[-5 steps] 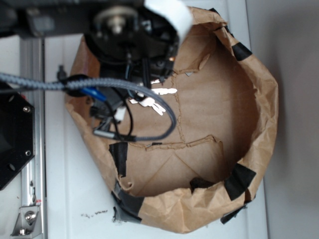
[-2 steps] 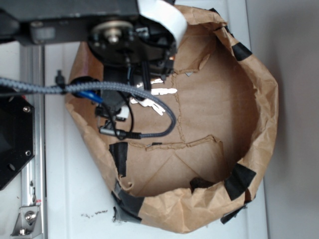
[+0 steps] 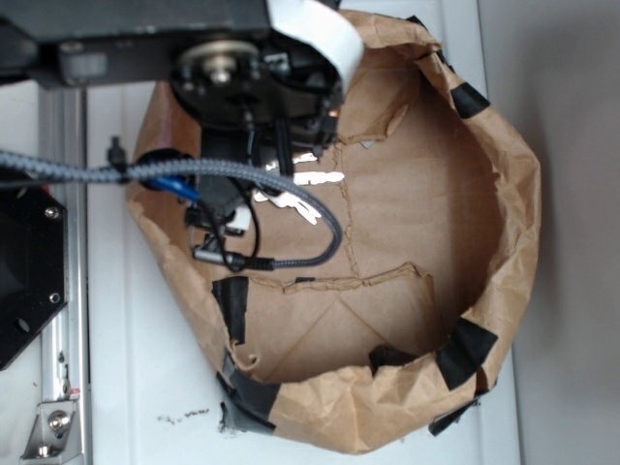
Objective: Grab the silver keys.
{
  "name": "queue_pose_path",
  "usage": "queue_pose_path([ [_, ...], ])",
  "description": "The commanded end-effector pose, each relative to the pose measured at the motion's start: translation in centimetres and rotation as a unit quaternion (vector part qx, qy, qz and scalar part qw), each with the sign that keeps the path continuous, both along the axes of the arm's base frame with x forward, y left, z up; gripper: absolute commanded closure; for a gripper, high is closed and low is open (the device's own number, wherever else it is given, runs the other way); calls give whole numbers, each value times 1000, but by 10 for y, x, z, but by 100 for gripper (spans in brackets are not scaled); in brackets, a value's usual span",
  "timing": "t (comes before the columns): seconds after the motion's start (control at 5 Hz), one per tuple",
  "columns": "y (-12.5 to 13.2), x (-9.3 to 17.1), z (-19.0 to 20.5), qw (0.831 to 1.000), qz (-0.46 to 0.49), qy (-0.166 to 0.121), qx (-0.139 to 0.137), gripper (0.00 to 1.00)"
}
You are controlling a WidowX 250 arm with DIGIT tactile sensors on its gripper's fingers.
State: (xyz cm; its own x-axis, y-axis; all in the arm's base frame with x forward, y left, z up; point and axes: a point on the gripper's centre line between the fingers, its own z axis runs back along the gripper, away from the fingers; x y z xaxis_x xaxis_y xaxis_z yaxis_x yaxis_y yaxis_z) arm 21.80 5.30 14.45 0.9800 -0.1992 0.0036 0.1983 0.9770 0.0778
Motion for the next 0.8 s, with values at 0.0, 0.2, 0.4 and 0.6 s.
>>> queue_pose_path([
  [0.0, -16, 34, -39, 998, 34, -23, 48, 0],
  [0.2, -27, 23, -60, 997, 39, -19, 66, 0],
  [0.4, -26, 4, -74, 997, 27, -2, 75, 0],
  [0.6, -10, -4, -89, 994, 30, 45, 92, 0],
])
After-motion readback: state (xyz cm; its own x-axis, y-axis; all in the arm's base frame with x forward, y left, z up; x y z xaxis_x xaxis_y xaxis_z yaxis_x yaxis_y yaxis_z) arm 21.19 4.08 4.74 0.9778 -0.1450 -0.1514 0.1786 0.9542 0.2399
